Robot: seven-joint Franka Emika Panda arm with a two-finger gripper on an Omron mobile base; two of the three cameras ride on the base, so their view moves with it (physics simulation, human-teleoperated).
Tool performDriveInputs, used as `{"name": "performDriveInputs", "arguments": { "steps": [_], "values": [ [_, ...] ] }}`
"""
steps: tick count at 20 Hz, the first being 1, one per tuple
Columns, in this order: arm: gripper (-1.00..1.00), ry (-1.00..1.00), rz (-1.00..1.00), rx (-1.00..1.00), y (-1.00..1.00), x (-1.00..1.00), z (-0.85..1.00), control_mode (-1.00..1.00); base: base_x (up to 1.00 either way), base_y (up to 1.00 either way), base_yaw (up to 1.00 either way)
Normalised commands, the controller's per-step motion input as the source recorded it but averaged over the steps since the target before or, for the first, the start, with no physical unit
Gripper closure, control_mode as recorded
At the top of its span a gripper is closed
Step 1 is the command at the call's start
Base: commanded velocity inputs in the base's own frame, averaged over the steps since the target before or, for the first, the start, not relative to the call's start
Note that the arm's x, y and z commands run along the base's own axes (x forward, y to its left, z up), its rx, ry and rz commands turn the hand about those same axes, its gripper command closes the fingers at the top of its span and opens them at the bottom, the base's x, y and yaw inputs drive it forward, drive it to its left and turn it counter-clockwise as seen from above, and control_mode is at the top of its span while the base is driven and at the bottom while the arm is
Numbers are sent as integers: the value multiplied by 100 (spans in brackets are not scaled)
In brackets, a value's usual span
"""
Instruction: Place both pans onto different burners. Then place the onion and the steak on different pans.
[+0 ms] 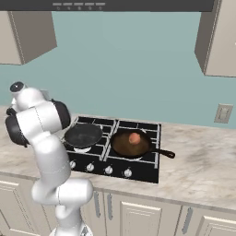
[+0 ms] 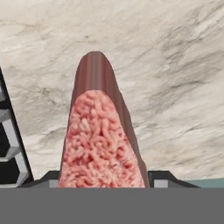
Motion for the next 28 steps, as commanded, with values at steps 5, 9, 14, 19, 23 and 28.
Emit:
{"name": "performDriveInputs", "arguments": {
  "steps": [5,9,14,19,23,28],
  "values": [
    [100,-1,-1,0,-11,-17,57,-100,0,0,0],
    [100,0,-1,1,-16,-10,53,-100,0,0,0],
    [100,0,-2,0,-19,-17,41,-100,0,0,0],
    [100,0,-3,0,-29,-29,28,-100,0,0,0],
    [100,0,-2,0,-31,-35,24,-100,0,0,0],
    [100,-1,-1,0,-34,-32,21,-100,0,0,0]
  ]
}}
